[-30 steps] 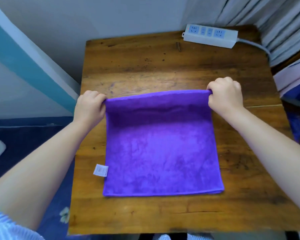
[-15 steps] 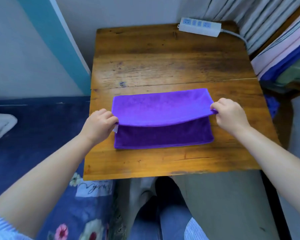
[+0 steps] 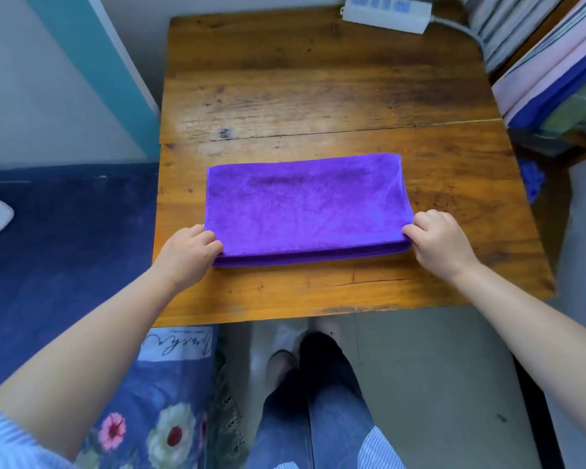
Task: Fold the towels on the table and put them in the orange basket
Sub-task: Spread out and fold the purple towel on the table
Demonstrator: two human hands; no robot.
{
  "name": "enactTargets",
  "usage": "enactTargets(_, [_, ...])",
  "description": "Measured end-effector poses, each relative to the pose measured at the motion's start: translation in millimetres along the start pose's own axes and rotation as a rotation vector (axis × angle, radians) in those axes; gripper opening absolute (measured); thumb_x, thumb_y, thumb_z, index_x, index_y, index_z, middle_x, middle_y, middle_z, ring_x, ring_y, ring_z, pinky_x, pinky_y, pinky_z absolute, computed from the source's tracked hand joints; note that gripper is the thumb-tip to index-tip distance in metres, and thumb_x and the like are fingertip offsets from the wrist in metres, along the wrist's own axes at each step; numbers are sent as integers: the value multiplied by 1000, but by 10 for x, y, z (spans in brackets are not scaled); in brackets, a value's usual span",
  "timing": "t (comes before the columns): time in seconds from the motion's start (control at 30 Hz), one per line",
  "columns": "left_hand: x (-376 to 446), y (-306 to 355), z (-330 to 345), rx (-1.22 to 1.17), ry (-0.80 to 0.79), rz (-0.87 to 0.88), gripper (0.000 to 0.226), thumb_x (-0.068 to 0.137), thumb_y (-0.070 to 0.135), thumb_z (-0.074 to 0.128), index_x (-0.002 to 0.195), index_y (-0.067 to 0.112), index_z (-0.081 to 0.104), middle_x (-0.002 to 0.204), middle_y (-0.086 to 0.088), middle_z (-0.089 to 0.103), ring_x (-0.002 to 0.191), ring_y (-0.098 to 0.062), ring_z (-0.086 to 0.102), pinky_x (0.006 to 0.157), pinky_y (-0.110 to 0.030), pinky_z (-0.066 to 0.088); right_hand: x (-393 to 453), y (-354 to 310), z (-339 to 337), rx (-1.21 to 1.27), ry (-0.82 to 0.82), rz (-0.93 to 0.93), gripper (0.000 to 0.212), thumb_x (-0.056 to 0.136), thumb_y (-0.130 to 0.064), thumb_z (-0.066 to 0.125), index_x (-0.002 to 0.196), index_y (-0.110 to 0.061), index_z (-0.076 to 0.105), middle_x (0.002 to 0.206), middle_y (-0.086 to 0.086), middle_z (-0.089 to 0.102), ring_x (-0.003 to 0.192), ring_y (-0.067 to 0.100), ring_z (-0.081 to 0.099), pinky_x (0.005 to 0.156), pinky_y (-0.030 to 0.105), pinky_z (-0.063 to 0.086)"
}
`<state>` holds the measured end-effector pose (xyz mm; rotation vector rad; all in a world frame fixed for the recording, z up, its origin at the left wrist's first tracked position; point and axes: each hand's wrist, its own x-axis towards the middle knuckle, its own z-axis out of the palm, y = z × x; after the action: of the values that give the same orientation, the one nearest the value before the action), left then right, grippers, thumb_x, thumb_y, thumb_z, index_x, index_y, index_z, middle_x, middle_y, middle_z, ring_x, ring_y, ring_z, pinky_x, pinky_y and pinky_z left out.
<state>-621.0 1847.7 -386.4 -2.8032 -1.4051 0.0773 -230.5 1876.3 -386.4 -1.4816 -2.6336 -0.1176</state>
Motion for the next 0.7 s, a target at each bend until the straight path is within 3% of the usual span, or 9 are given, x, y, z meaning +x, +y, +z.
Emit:
enactTargets(0.33, [-22, 107, 164, 20, -135, -64, 37, 30, -5, 88, 52, 4, 60, 48, -10, 56, 40, -26, 55, 34, -21, 40, -89, -8, 206, -10, 0, -41, 31, 35, 25, 67, 50, 2, 52, 47, 16, 46, 39, 29, 47, 42, 28, 38])
enactTargets(0.5, [15, 186, 213, 106, -152, -53, 38, 25, -7, 85, 49, 6, 59, 46, -9, 53, 37, -24, 53, 32, -20, 40, -131, -48, 287, -40, -10, -30, 18, 42, 15, 56, 50, -1, 52, 47, 14, 46, 39, 28, 47, 41, 27, 38])
enactTargets(0.63, [-33, 133, 300, 94, -99, -30, 28, 38, -15, 71, 50, 5, 57, 46, -10, 52, 38, -24, 53, 31, -21, 43, -146, -62, 303, -46, -30, -7, 15, 42, 10, 53, 50, -2, 54, 46, 14, 46, 39, 28, 48, 42, 27, 39])
enactTargets(0.7, [-5, 135, 293, 90, -134, -34, 27, 42, -13, 74, 54, 5, 59, 50, -11, 55, 42, -26, 55, 34, -23, 45, -137, -75, 291, -59, -49, -3, 15, 42, 9, 53, 50, -2, 55, 48, 13, 47, 41, 28, 49, 42, 27, 40])
